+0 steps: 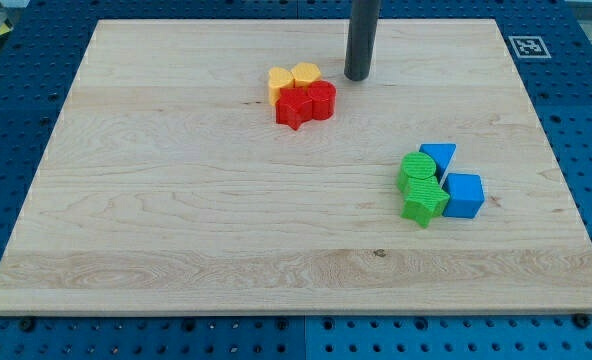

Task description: Separate yellow blocks from red blocks

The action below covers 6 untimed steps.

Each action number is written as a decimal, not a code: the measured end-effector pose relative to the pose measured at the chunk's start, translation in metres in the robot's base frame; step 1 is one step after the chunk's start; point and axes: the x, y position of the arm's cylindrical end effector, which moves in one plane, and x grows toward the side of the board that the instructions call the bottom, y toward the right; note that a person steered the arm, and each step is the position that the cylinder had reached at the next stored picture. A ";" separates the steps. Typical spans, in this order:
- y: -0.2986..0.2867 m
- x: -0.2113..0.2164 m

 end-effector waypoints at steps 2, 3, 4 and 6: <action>0.001 0.038; 0.001 0.030; -0.002 0.002; -0.055 0.002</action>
